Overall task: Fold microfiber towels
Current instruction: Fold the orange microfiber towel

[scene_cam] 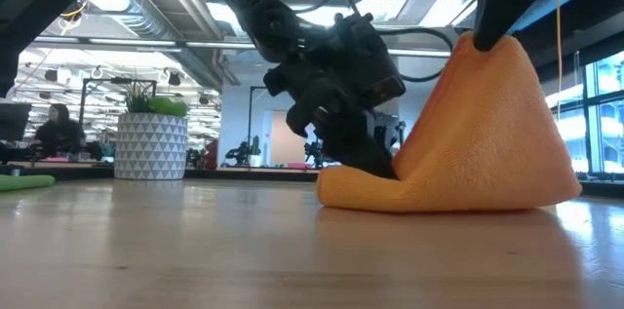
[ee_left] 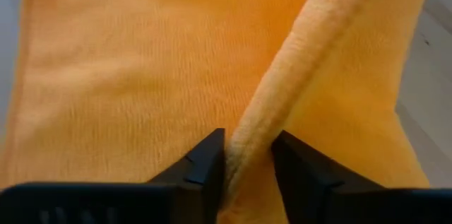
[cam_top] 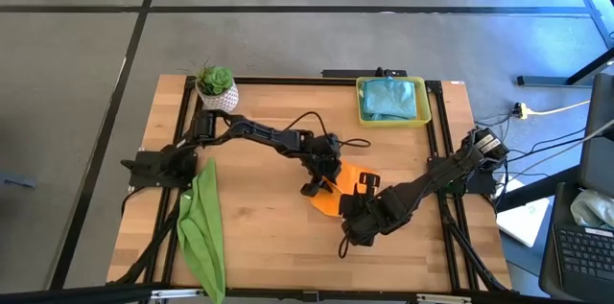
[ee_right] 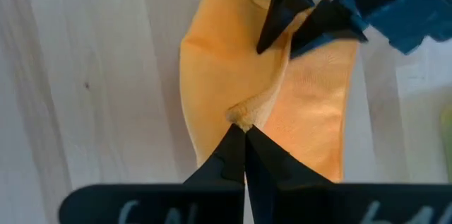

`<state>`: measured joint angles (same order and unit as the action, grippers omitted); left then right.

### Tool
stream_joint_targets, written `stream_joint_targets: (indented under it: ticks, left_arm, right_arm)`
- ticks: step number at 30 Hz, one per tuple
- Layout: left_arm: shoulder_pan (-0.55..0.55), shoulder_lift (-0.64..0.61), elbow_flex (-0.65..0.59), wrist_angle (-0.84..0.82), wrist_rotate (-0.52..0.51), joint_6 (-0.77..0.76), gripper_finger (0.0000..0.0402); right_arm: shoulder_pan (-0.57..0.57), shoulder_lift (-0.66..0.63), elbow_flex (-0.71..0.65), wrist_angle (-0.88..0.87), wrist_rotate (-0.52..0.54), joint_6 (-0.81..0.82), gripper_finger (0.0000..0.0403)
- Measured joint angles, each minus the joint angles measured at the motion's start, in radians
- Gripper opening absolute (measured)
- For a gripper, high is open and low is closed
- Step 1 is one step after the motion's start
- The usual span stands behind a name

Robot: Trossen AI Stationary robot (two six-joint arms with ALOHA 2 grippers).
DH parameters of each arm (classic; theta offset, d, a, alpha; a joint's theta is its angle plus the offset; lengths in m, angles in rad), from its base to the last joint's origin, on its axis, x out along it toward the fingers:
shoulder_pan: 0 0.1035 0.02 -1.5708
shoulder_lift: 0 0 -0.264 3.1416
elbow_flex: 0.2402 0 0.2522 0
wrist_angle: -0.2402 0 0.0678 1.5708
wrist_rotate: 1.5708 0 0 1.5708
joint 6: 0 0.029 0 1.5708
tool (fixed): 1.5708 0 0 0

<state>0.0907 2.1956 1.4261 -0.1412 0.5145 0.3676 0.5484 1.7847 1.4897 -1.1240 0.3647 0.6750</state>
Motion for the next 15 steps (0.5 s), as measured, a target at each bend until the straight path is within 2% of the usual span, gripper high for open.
stream_joint_targets:
  ticks: [7,15]
  left_arm:
    - [0.023,-0.049,0.0,-0.08,0.009,-0.051,0.0013]
    - [0.029,-0.068,0.0,-0.205,0.003,-0.024,0.0002]
  right_arm:
    - [-0.006,-0.001,-0.086,0.016,-0.015,0.024,0.0]
    - [-0.028,-0.001,-0.152,0.018,0.022,0.047,0.0]
